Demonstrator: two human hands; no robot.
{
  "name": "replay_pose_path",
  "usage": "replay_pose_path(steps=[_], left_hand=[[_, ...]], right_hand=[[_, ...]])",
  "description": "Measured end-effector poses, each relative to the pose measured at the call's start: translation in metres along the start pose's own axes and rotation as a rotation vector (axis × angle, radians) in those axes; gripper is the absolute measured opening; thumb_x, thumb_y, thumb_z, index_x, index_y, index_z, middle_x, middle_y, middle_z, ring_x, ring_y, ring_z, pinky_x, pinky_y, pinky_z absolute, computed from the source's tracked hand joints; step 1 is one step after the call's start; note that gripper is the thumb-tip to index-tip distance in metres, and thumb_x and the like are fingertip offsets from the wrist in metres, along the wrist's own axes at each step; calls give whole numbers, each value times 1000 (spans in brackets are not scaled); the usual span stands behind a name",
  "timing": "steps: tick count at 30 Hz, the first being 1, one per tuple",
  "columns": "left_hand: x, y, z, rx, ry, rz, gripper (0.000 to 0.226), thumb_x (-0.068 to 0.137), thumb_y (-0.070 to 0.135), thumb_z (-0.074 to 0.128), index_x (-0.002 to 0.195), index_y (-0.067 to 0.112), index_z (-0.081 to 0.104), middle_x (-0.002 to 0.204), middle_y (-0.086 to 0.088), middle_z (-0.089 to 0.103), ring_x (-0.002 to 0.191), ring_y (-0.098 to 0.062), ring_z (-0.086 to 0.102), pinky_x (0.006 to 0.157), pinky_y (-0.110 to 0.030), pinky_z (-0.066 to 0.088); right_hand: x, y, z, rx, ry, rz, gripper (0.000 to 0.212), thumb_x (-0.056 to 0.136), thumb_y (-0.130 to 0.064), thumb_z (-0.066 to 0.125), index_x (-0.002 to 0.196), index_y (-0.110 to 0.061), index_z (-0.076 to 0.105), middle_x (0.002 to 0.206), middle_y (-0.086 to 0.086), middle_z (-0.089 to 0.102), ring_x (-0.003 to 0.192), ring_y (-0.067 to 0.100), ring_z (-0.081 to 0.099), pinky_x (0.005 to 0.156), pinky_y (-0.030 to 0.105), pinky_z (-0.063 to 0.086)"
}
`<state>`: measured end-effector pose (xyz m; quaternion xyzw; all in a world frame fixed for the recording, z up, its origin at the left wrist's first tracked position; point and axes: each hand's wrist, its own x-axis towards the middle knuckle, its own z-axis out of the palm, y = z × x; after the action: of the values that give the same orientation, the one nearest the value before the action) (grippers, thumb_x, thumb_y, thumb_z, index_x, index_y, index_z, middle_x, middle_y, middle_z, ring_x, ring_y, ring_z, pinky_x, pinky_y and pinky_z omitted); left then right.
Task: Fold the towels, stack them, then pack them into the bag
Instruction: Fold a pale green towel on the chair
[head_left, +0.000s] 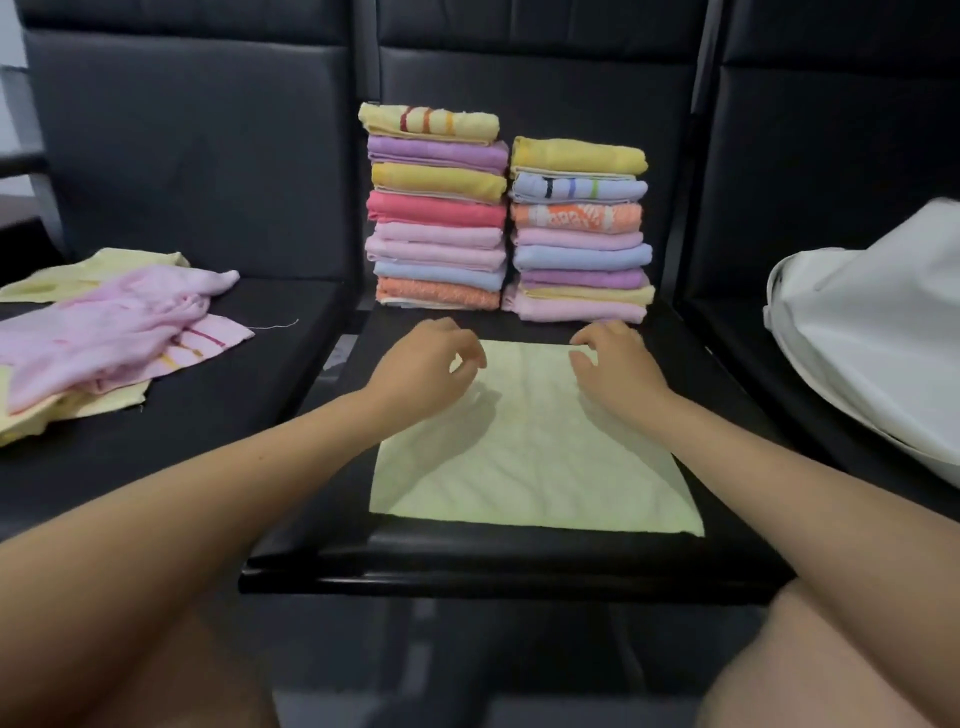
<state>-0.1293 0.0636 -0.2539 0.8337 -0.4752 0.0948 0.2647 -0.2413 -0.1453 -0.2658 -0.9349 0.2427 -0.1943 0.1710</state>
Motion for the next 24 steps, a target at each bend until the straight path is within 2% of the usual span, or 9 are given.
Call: replay_pose_path(steps=[2,5,7,10,14,17,19,21,24], left_hand=[[-18,16,-6,-34,-123,18,17,94,23,52,92,22,69,90,9,58,76,-5,50,74,-27,42],[-47,33,-14,-39,-293,91,15,94,30,54,83,26,63,79,14,55,69,0,49,66,-18,36],[-67,36,-15,-7,-401,140,14,93,40,56,82,30,58,80,14,52,73,-1,49,68,-17,37],[-86,33,-15,34,-470,169,23,87,49,61,98,29,59,95,12,52,91,-5,48,81,-25,42],[-94,30,-9,100,-360,226,27,95,41,52,108,18,62,107,3,54,101,-15,48,80,-26,40],[-92,34,-3,118,-277,224,37,98,39,33,98,9,54,95,-6,55,87,-25,50,74,-35,40],[-86,37,-2,43,-259,129,22,103,29,33,95,11,41,82,-6,53,74,-26,48,67,-38,35],[-76,37,-2,49,-204,88,15,104,27,33,97,14,34,69,-1,47,60,-22,44,60,-36,28],[-59,36,-5,198,-184,70,31,101,39,43,110,10,41,73,-4,54,69,-27,50,60,-35,28]], right_hand=[[-19,-10,-9,83,-118,-67,20,96,-25,50,105,-14,65,108,3,61,101,20,56,88,37,47],[-54,-26,-27,180,-337,-177,17,94,-26,59,92,-14,70,87,-5,67,78,8,59,78,25,44],[-79,-34,-36,207,-471,-232,16,90,-32,66,87,-16,69,77,-7,64,65,2,51,70,17,39],[-105,-37,-38,90,-573,-365,20,80,-42,74,89,-27,65,83,-9,58,74,5,50,71,17,43],[-115,-39,-32,-60,-484,-513,9,90,-38,62,91,-32,55,88,-12,52,86,7,49,81,27,45],[-116,-44,-27,-136,-430,-533,16,94,-39,55,96,-26,49,89,-13,47,84,9,44,77,31,43],[-114,-47,-25,-240,-404,-509,20,95,-39,52,101,-21,45,92,-10,45,88,15,47,76,36,42],[-106,-50,-27,-319,-362,-461,11,96,-28,47,98,-18,42,93,-4,47,94,25,53,72,37,41],[-88,-45,-37,-326,-334,-294,11,98,-21,40,99,-18,50,97,0,54,102,28,54,67,33,32]])
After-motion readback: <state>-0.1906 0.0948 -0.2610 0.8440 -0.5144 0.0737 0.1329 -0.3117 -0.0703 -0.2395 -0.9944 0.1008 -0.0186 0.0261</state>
